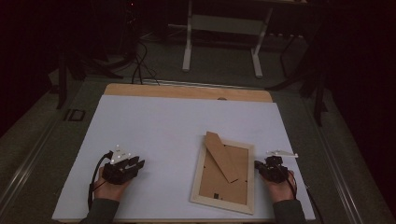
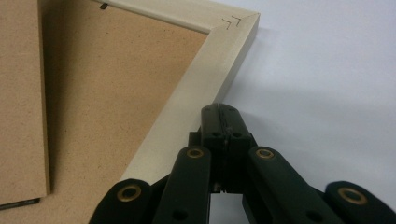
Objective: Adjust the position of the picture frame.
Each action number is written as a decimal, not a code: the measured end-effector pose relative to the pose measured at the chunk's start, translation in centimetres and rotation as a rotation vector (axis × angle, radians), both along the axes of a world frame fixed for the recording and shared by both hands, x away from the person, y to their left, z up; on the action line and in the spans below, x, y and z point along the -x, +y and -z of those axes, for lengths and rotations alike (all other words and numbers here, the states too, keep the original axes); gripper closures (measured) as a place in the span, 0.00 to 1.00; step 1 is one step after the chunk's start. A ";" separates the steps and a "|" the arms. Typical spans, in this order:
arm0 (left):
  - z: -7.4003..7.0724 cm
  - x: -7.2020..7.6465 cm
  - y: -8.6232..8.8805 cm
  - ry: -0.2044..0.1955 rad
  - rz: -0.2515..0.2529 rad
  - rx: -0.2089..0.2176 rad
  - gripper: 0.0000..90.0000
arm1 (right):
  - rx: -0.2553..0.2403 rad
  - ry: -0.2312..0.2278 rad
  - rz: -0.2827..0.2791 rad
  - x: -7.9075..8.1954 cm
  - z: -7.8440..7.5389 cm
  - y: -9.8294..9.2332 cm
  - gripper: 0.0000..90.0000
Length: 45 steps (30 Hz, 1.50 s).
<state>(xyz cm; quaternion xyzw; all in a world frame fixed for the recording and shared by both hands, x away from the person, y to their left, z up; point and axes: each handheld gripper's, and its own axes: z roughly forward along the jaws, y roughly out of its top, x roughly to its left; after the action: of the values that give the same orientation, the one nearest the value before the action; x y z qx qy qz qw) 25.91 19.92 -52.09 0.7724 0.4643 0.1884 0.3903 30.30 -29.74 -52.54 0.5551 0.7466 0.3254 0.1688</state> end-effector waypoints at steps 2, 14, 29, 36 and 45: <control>0.0 0.1 -0.7 0.000 0.022 -0.011 0.78 | 0.001 0.000 -0.006 -0.3 0.0 0.5 1.00; 0.0 0.4 -2.8 -0.005 0.084 -0.007 0.80 | 0.023 0.001 -0.043 -1.3 -0.1 2.3 1.00; 0.0 0.8 -5.9 -0.001 0.148 -0.001 0.80 | 0.013 0.027 -0.112 -1.6 -0.4 4.4 1.00; 0.0 1.1 -6.4 0.005 0.158 0.015 0.78 | 0.033 0.047 -0.139 0.2 -0.5 4.2 1.00; 0.0 1.3 -6.7 0.014 0.174 0.036 0.79 | 0.025 0.052 -0.136 0.3 -0.4 4.2 1.00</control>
<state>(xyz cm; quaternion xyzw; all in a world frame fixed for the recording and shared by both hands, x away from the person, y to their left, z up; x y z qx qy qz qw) 24.61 13.22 -52.11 0.8041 0.4013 0.1402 0.4157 30.03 -25.54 -52.13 0.5090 0.7908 0.3123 0.1339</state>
